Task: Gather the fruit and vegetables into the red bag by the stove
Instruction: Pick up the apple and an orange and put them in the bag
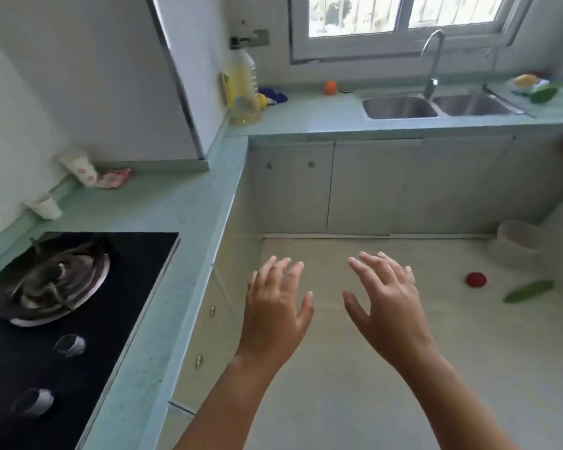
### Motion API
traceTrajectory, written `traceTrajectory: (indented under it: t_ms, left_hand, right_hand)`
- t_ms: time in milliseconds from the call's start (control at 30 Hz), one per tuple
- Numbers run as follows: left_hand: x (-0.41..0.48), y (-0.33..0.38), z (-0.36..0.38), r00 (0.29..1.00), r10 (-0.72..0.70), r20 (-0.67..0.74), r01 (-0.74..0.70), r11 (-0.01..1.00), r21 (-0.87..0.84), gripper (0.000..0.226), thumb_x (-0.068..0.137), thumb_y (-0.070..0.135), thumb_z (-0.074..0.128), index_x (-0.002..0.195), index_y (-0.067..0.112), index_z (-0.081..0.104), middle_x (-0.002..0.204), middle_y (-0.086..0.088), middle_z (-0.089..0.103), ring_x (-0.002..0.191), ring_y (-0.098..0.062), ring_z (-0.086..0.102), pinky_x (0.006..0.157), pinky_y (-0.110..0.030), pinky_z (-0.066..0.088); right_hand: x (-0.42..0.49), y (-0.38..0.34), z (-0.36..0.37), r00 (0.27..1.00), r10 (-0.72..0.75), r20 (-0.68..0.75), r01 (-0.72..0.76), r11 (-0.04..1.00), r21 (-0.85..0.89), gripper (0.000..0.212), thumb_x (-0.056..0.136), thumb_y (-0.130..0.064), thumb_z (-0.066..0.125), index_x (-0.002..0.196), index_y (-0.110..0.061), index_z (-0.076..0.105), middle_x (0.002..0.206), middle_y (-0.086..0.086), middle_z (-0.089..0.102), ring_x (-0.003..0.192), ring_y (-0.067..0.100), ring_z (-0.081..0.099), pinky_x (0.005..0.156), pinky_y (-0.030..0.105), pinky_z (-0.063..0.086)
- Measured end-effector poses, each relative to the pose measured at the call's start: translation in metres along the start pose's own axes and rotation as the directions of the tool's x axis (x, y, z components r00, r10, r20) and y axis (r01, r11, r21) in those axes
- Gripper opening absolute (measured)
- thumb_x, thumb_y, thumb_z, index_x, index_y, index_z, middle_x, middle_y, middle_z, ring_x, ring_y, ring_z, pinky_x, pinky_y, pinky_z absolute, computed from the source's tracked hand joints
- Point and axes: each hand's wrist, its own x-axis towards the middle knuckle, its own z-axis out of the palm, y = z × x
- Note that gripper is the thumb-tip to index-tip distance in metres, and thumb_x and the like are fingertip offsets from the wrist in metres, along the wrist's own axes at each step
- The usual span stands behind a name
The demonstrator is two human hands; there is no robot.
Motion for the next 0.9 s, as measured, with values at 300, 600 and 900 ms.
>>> traceTrajectory:
  t_ms: [300, 600, 900]
  left_hand:
    - [0.086, 0.045, 0.11, 0.982, 0.148, 0.12, -0.127, 0.978, -0.166, 0.045, 0.08, 0.034, 0.046, 0.113, 0.007, 0.059, 0.113, -0.015, 0.062, 0.112, -0.036, 0.054, 0.09, -0.054, 0.045]
    - [0.244, 0.056, 0.219, 0.987, 0.123, 0.1, -0.095, 0.963, -0.253, 0.048, 0.08, 0.035, 0.044, 0.113, 0.004, 0.059, 0.114, -0.016, 0.062, 0.112, -0.036, 0.054, 0.093, -0.048, 0.042]
    - [0.348, 0.042, 0.285, 0.994, 0.043, 0.101, -0.02, 0.976, -0.217, 0.048, 0.08, 0.034, 0.044, 0.111, 0.002, 0.06, 0.111, -0.017, 0.063, 0.109, -0.038, 0.055, 0.09, -0.048, 0.042]
  right_hand:
    - [0.03, 0.111, -0.004, 0.973, 0.223, -0.061, -0.228, 0.969, -0.097, 0.049, 0.078, -0.037, 0.041, 0.113, -0.008, 0.06, 0.115, 0.016, 0.062, 0.114, 0.039, 0.052, 0.093, 0.062, 0.031]
    - [0.179, 0.215, 0.021, 0.973, 0.226, -0.044, -0.231, 0.952, -0.2, 0.049, 0.076, -0.037, 0.042, 0.11, -0.008, 0.063, 0.112, 0.014, 0.064, 0.109, 0.037, 0.056, 0.089, 0.065, 0.034]
    - [0.283, 0.286, 0.047, 0.972, 0.232, -0.036, -0.235, 0.963, -0.129, 0.05, 0.077, -0.039, 0.042, 0.113, -0.01, 0.061, 0.117, 0.012, 0.061, 0.116, 0.031, 0.048, 0.095, 0.051, 0.024]
